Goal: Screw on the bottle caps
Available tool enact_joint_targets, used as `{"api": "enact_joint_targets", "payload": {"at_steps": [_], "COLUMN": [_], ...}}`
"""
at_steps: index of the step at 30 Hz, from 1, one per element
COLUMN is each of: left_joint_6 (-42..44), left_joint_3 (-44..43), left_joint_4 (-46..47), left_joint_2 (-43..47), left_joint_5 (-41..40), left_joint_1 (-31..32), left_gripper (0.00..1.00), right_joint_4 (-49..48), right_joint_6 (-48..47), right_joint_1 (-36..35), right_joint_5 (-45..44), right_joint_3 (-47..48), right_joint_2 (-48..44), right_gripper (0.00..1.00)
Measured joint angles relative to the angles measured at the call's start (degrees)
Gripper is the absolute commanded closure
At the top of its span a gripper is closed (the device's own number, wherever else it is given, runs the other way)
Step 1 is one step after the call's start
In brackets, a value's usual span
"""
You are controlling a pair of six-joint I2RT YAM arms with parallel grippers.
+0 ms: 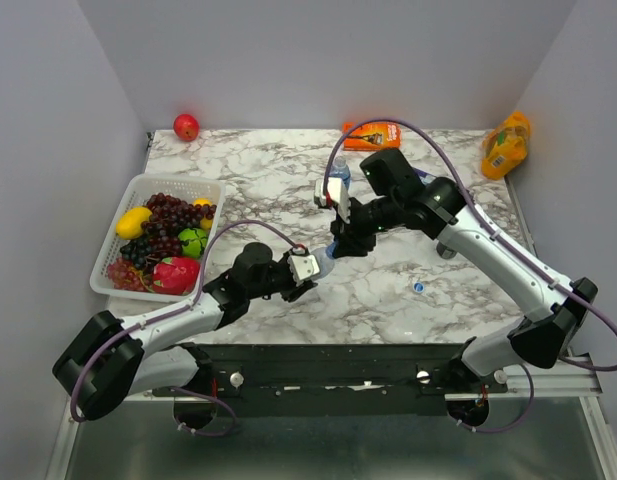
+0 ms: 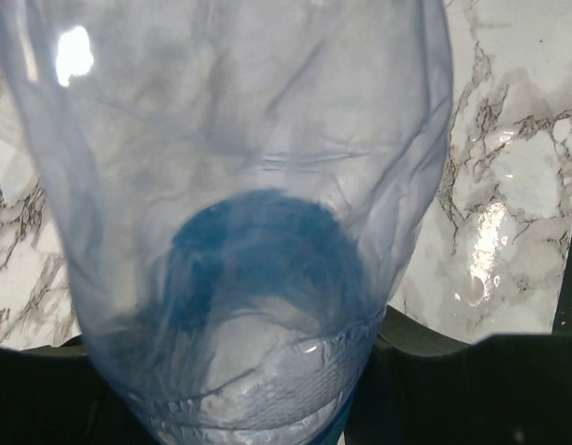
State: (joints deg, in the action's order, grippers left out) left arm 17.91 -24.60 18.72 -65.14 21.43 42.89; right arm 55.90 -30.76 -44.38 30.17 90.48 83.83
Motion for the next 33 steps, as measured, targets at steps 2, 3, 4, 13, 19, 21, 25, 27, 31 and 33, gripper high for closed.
{"api": "enact_joint_targets", "payload": {"at_steps": [2, 3, 4, 13, 19, 21, 25, 27, 31, 33], "left_joint_6": [-1.2, -1.7, -2.1, -4.3, -7.8, -8.5, -10.0, -10.6, -11.1, -11.6], "left_joint_3": [0.0, 0.0, 0.0, 0.0, 0.0, 0.1, 0.1, 0.1, 0.1, 0.1], "left_joint_4": [0.0, 0.0, -0.1, -1.6, -0.3, 0.3, 2.3, 3.5, 4.7, 4.7], "left_joint_2": [-0.3, -0.5, -0.8, -2.2, -2.3, -2.3, -2.2, -2.1, -1.9, -1.9], "left_joint_5": [-1.2, -1.6, -2.2, -6.1, -6.6, -6.7, -6.7, -6.7, -5.9, -5.0], "left_joint_1": [0.1, 0.2, 0.2, 0.5, 0.5, 0.5, 0.5, 0.5, 0.7, 0.7], "left_gripper": [1.00, 1.00, 1.00, 1.00, 1.00, 1.00, 1.00, 1.00, 1.00, 1.00], "right_joint_4": [-1.2, -1.7, -2.1, -2.2, -1.1, -0.3, 1.2, 2.1, 2.5, 2.5], "right_joint_6": [5.4, 7.9, 10.4, 28.2, 33.7, 34.1, 34.2, 34.2, 33.7, 33.1], "right_joint_1": [1.0, 1.5, 1.9, 3.2, 3.3, 3.5, 3.6, 3.6, 3.6, 3.6], "right_joint_5": [-0.3, -0.4, -0.6, -4.5, -6.6, -6.6, -6.6, -6.6, -7.0, -7.2], "right_joint_3": [0.0, 0.0, 0.0, 1.9, 5.6, 7.1, 10.9, 13.0, 16.9, 18.6], "right_joint_2": [1.0, 1.5, 2.0, 6.3, 8.4, 9.2, 10.6, 11.2, 11.9, 12.0], "right_gripper": [0.86, 0.86, 0.86, 0.82, 0.58, 0.57, 0.54, 0.52, 0.48, 0.46]}}
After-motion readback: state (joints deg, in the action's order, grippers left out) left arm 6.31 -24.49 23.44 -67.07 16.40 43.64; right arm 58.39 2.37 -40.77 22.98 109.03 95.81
